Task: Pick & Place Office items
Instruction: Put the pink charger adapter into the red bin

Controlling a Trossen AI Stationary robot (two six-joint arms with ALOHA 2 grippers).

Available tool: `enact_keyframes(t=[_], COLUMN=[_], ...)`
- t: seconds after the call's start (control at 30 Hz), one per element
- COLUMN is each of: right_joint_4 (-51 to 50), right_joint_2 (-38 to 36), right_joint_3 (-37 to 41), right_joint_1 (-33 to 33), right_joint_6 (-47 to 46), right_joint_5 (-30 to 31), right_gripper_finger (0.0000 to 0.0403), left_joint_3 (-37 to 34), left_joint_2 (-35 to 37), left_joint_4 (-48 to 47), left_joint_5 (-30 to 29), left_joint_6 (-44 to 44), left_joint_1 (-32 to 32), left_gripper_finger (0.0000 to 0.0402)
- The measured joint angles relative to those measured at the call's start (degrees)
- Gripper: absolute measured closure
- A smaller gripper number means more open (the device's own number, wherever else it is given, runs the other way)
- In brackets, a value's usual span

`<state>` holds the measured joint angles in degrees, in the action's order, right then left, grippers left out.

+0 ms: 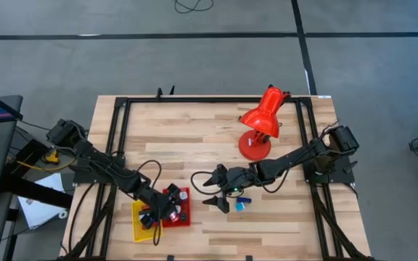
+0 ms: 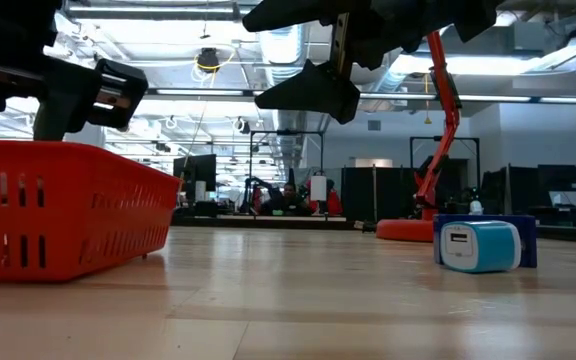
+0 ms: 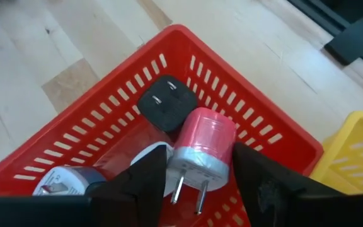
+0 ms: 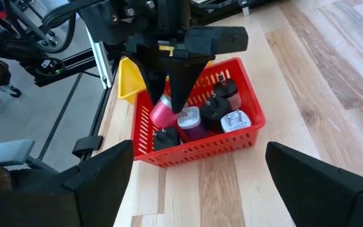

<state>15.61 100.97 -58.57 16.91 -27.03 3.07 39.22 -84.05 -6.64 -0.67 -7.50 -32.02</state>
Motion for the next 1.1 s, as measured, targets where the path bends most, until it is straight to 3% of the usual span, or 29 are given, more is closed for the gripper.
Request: enact_keyframes(t=[0.43, 0.6, 0.97, 1.1], right_joint_4=[-0.11, -0.09, -0.09, -0.09], right_joint_2=[0.01, 0.0, 0.0, 0.0], right_joint_3=[0.0, 0.0, 0.0, 0.0], right_joint_1=[-0.01, -0.04, -0.56, -1.01], right_joint_6=[0.0, 0.0, 0.0, -0.12], right_joint_5=[0.0, 0.0, 1.53, 1.54], right_gripper_finger=[0.0051, 0.0051, 0.0051, 0.0051], left_joint_3=[0.01, 0.02, 0.02, 0.02], left_joint_2=[0.0, 0.0, 0.0, 1.19], left_joint_4=[-1.25, -2.92, -3.84, -3.97], left_joint_5=[-0.5, -3.31, -5.27, -5.37], left_joint_6=[-2.82, -6.95, -14.76, -14.76], left_joint_1=[-0.04, -0.04, -0.04, 0.14], left_gripper_finger=[0.0279, 0.0293, 0.039, 0.0398])
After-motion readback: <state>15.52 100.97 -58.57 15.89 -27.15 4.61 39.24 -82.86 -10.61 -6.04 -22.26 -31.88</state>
